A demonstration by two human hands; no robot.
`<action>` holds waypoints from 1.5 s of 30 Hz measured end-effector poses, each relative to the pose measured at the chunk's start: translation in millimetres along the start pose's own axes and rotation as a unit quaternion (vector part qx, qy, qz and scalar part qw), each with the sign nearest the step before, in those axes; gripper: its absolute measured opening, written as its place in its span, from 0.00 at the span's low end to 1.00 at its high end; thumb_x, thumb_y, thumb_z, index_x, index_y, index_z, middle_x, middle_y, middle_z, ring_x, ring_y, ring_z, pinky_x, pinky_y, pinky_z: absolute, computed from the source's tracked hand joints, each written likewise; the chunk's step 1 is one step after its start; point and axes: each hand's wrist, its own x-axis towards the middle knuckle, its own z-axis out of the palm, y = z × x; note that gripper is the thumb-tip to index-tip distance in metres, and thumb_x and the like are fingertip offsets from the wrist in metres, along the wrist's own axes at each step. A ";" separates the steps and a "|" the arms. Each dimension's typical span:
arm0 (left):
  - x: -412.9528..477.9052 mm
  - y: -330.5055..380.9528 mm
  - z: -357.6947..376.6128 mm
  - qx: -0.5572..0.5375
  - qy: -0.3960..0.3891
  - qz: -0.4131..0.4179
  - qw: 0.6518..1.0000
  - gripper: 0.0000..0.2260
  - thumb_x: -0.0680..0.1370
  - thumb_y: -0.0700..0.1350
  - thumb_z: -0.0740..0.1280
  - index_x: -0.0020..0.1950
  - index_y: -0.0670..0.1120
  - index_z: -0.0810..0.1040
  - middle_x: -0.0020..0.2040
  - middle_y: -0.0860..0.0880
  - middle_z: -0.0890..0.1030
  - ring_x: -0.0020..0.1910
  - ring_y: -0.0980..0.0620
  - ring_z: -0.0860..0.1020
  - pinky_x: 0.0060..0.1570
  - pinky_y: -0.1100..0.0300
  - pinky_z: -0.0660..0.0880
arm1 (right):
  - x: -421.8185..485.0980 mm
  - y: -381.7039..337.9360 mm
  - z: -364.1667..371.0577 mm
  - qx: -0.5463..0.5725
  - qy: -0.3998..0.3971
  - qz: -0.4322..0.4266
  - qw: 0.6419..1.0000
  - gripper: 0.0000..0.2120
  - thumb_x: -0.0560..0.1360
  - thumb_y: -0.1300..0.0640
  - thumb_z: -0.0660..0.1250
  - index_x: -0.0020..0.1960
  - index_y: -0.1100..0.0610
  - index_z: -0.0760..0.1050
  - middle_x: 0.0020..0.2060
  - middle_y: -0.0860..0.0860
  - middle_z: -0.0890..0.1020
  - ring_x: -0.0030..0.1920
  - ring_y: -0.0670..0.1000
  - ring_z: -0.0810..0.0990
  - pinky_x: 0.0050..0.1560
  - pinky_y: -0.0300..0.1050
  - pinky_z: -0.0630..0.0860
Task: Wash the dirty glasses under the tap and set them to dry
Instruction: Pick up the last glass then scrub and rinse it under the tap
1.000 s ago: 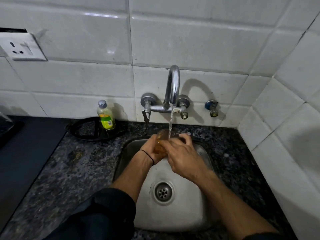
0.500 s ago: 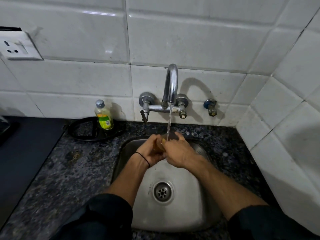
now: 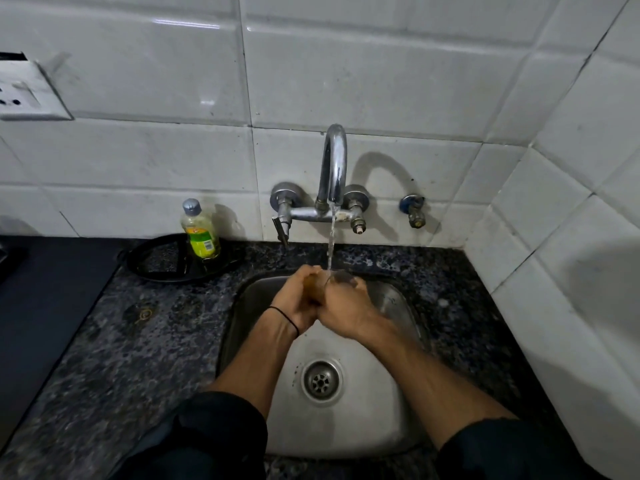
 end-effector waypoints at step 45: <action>-21.4 -4.0 -5.7 -0.002 0.022 -0.044 0.999 0.12 0.80 0.49 0.63 0.53 0.41 0.79 0.43 0.41 0.83 0.43 0.46 0.80 0.37 0.52 0.80 | -10.2 -4.6 7.2 0.153 0.017 0.045 0.987 0.10 0.72 0.63 0.67 0.53 0.57 0.78 0.51 0.56 0.82 0.57 0.57 0.80 0.67 0.53 0.72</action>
